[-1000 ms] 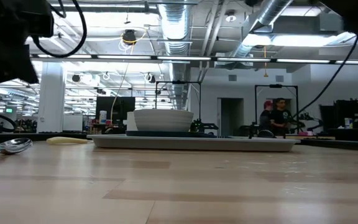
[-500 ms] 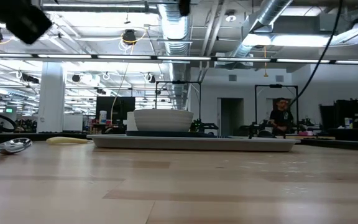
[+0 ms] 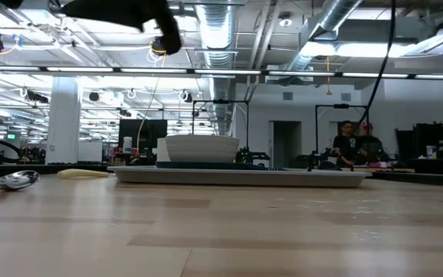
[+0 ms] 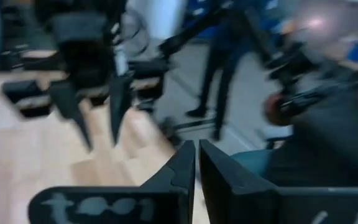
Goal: Set up tray
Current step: Put the blue spoon to the left of the orange fork on the blue napkin on the gray tray
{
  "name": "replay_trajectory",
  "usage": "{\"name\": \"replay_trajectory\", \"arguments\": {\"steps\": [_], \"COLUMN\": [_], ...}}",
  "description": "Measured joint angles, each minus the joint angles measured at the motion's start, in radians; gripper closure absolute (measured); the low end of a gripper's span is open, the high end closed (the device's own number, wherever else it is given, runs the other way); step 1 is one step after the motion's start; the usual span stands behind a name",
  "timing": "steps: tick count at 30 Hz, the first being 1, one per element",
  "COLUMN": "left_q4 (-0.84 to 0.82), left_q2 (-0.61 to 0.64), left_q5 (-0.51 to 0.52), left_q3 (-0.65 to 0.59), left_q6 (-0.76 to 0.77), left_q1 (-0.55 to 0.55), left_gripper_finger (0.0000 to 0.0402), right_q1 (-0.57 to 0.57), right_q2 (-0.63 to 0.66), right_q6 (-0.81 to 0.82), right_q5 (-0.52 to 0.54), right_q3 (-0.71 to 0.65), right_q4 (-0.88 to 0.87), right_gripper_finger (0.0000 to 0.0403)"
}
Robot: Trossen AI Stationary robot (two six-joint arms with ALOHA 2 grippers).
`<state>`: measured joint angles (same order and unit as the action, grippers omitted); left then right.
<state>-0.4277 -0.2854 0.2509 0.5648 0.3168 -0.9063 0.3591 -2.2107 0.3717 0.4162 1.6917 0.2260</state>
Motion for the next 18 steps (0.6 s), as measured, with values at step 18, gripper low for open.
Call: {"name": "replay_trajectory", "arguments": {"steps": [18], "left_q4": [-0.033], "left_q2": [0.220], "left_q5": [-0.298], "left_q3": [0.000], "left_q6": [-0.012], "left_q1": [-0.018], "left_gripper_finger": [0.0393], "right_q1": [0.001], "right_q2": [-0.499], "right_q6": [0.043], "right_q5": [0.028], "right_q3": [0.643], "right_q4": [-0.016], "right_gripper_finger": [0.0293]}}
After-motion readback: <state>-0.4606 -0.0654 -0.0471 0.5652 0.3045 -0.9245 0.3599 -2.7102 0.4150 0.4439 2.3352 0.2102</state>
